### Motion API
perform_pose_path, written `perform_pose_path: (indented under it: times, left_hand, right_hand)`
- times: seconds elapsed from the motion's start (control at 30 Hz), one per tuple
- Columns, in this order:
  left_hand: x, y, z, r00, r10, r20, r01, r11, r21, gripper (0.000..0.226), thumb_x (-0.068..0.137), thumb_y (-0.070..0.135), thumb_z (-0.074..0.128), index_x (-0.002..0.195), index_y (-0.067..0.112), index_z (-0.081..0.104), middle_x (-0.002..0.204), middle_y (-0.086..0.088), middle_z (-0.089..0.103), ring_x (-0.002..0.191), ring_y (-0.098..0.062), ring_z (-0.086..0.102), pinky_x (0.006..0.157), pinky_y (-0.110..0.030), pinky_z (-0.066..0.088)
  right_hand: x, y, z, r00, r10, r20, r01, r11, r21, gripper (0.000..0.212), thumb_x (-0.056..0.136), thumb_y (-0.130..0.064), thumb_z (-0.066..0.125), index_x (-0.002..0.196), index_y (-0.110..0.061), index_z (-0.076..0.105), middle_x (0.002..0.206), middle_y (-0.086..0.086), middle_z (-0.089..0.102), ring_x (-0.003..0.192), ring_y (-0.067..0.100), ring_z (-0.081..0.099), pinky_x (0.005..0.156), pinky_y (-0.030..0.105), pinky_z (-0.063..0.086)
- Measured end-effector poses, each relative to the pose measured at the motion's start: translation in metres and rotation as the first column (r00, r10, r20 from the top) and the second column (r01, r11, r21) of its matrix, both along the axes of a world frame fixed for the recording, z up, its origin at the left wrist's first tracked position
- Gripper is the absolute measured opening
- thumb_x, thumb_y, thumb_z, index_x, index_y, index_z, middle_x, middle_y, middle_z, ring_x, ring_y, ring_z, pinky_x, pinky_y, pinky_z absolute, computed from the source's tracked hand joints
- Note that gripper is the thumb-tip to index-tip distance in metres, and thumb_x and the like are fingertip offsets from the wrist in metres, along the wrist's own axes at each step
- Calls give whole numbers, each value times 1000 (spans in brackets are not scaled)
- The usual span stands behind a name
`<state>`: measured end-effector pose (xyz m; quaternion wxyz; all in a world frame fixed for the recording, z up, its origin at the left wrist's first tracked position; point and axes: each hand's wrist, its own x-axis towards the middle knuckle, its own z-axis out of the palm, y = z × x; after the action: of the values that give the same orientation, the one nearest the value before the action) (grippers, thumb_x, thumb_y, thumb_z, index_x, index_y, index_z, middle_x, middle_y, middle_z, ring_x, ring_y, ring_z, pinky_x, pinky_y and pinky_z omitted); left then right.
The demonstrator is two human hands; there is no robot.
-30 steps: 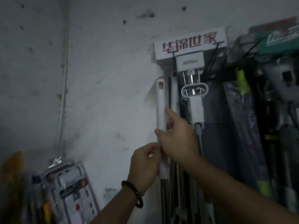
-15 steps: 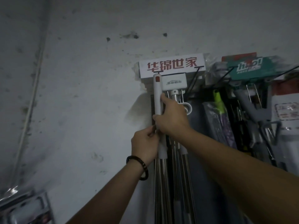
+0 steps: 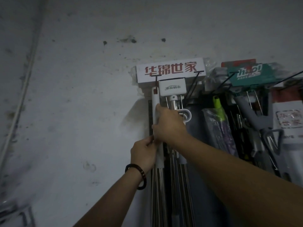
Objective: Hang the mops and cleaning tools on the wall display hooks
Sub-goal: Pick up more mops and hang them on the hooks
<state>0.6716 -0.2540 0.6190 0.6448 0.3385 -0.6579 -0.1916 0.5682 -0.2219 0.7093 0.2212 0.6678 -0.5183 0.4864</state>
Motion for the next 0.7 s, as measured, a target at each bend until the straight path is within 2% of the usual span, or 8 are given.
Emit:
perform_pose_path:
  times: [0.07, 0.13, 0.2, 0.3, 0.43, 0.57, 0.63, 0.7]
  left_hand:
    - [0, -6, 1, 1000, -24, 7, 24, 1000, 16, 43, 76, 76, 55, 95, 46, 78, 88, 2, 80, 86, -27, 78, 79, -57, 64]
    - [2, -13, 1, 999, -35, 20, 35, 999, 36, 43, 78, 78, 56, 95, 45, 78, 89, 2, 80, 87, -28, 78, 81, -57, 64]
    - [2, -18, 1, 999, -50, 9, 49, 997, 57, 42, 81, 76, 59, 95, 42, 79, 88, 1, 80, 86, -29, 78, 81, -57, 64]
    - [1, -24, 4, 999, -34, 21, 33, 997, 76, 37, 82, 70, 63, 88, 38, 80, 79, -2, 79, 81, -30, 78, 78, -58, 64]
    - [3, -28, 15, 993, 48, 106, -54, 997, 57, 23, 90, 50, 70, 79, 33, 81, 68, 2, 74, 71, -28, 75, 69, -52, 66]
    - [11, -31, 19, 983, -31, 183, 13, 995, 98, 22, 95, 48, 67, 94, 31, 81, 76, 2, 73, 81, -28, 76, 66, -44, 66]
    - [18, -33, 18, 981, -107, 162, 90, 990, 107, 25, 99, 46, 63, 97, 29, 81, 77, -1, 72, 80, -27, 75, 60, -36, 63]
    - [27, -39, 13, 987, -135, 87, 126, 987, 99, 24, 101, 39, 61, 96, 26, 81, 84, -8, 75, 78, -29, 75, 60, -34, 62]
  right_hand:
    - [0, -5, 2, 996, -63, -63, 64, 998, 8, 43, 88, -15, 71, 125, -20, 50, 113, 11, 67, 101, 35, 69, 73, 44, 59]
    - [0, -8, 4, 985, -117, -127, 121, 992, 24, 45, 90, -17, 68, 130, -19, 47, 115, 13, 66, 102, 36, 69, 68, 41, 51]
    - [-2, -11, 4, 977, -145, -157, 153, 987, 44, 53, 91, -18, 68, 138, -17, 44, 118, 14, 67, 104, 36, 69, 67, 41, 51]
    - [-2, -16, 4, 974, -154, -168, 171, 981, 96, 73, 90, -17, 67, 153, -17, 32, 126, 18, 64, 111, 38, 67, 78, 45, 58]
    - [-3, -18, 4, 952, -205, -227, 236, 964, 121, 90, 93, -19, 66, 166, -15, 13, 135, 22, 60, 118, 39, 65, 83, 46, 57]
    - [-2, -18, 3, 926, -232, -296, 281, 950, 136, 94, 97, -18, 65, 168, -9, 3, 145, 28, 54, 126, 42, 60, 94, 48, 56]
    - [-1, -20, 4, 921, -235, -310, 288, 948, 138, 92, 98, -16, 64, 167, -6, 4, 146, 28, 53, 129, 43, 59, 97, 48, 54]
    - [-1, -22, 7, 920, -234, -313, 288, 948, 138, 89, 99, -15, 63, 167, -7, 7, 145, 26, 55, 127, 42, 61, 98, 50, 56]
